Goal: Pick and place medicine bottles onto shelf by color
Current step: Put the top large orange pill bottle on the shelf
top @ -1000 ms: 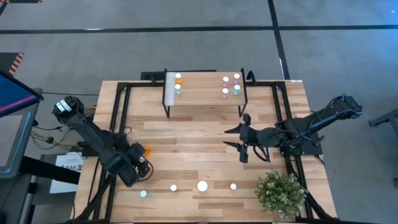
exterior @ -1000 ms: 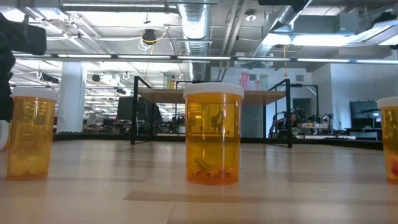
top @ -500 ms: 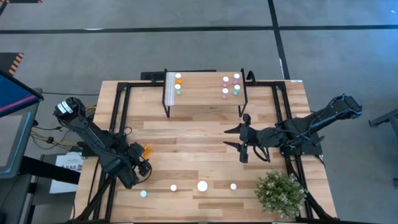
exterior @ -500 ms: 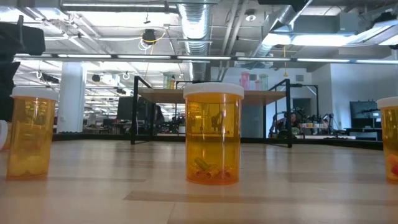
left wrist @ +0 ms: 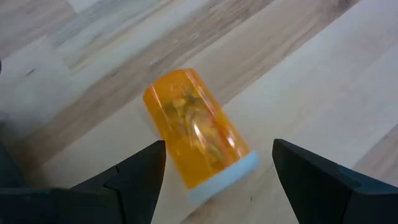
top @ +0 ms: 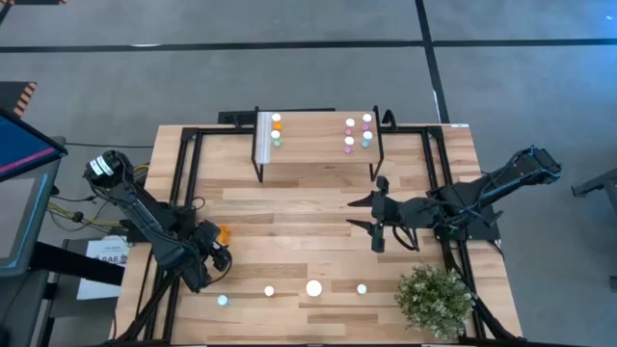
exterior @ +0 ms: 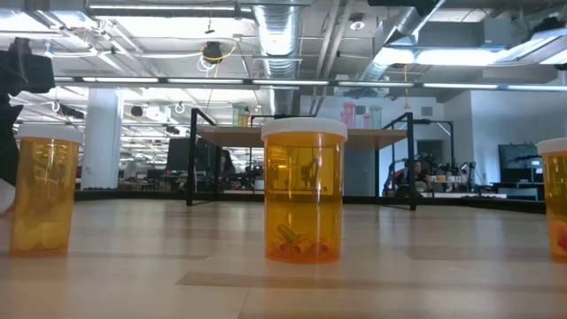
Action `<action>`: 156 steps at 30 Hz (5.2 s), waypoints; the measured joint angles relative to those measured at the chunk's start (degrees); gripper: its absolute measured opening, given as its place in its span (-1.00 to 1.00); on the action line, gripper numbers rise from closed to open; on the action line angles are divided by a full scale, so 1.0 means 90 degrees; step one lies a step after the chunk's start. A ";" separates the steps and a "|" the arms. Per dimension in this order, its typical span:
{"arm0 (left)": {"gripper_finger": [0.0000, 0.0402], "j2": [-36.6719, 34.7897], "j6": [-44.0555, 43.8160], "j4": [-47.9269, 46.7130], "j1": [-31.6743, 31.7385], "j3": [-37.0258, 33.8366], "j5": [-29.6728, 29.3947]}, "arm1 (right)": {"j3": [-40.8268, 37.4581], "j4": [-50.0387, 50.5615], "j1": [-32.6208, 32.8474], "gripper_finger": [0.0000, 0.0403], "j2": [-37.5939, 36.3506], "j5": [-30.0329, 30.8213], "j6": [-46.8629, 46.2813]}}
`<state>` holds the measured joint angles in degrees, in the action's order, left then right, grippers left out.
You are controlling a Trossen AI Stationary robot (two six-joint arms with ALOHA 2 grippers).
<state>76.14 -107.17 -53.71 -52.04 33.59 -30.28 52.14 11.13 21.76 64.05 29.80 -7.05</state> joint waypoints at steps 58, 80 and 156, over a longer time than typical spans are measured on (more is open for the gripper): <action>-0.04 0.0115 -0.0233 -0.0072 0.0377 0.0625 -0.0997 | -0.0002 -0.0190 -0.0020 0.04 0.0032 -0.0418 0.0642; -0.03 -0.0660 0.6517 0.1873 0.3432 0.2455 0.0188 | 0.0529 -0.3355 -0.0223 0.21 0.2955 0.0549 0.5871; 0.47 -0.1210 0.9333 0.3323 0.3595 0.2450 -0.0643 | 0.2140 -0.2560 -0.0945 -0.06 0.4753 0.1419 0.5389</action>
<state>65.25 -23.17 -23.79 -19.69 55.64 -36.07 71.40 -11.90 13.25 106.83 42.57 41.45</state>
